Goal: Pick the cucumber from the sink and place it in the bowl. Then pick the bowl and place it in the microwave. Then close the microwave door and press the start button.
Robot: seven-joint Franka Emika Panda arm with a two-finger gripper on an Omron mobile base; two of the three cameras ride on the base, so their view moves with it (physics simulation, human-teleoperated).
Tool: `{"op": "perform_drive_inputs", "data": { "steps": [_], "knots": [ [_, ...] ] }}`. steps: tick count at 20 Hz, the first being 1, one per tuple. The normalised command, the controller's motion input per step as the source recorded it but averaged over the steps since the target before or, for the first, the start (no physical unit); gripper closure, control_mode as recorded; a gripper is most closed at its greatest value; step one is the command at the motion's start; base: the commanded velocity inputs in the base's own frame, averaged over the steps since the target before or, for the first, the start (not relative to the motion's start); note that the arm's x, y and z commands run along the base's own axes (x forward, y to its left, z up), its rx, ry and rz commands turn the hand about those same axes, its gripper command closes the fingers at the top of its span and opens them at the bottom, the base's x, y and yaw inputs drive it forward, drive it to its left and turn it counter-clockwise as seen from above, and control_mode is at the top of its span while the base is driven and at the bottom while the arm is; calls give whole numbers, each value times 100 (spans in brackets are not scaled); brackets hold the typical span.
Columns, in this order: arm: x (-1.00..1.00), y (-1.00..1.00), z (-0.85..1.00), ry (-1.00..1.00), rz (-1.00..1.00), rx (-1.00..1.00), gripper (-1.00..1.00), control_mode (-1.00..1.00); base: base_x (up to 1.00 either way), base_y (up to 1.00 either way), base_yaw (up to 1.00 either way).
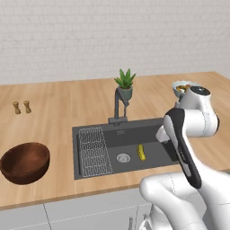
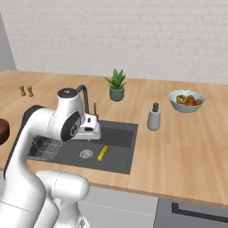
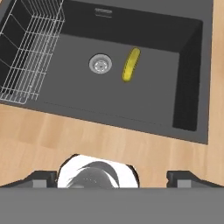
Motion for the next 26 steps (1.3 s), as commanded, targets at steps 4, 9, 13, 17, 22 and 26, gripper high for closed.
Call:
{"op": "perform_drive_inputs", "data": {
  "steps": [4,9,13,17,22,26],
  "knots": [
    [40,-25,-42,-2,0,0,-100,-100,0,0,0],
    [57,-6,-33,-2,0,0,-100,-100,0,0,0],
    [78,0,-33,-1,0,0,-100,-100,0,0,0],
    [69,0,-29,0,0,0,-100,-100,0,0,0],
    [73,0,-28,-1,0,0,-100,-100,0,0,0],
    [60,0,-27,0,0,0,-100,-100,0,0,0]
  ]
}}
